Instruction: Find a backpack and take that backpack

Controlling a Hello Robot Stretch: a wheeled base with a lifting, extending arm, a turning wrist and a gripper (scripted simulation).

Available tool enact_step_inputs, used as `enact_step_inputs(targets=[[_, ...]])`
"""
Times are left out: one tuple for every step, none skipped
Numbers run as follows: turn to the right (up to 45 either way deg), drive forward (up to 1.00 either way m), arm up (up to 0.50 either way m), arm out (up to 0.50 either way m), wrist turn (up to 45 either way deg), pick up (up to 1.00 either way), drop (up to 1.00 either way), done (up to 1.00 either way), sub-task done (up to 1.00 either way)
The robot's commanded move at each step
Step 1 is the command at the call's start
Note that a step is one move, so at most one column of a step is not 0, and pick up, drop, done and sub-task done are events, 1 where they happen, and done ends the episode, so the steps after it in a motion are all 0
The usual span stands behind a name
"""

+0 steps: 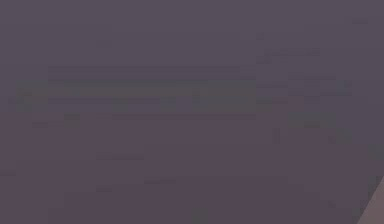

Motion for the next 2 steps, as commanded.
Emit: enact_step_inputs(targets=[[0.0, 0.0, 0.1, 0.0, 0.0, 0.0, 0.0, 0.0, 0.0], [0.0, 0.0, 0.0, 0.0, 0.0, 0.0, 0.0, 1.0, 0.0]])
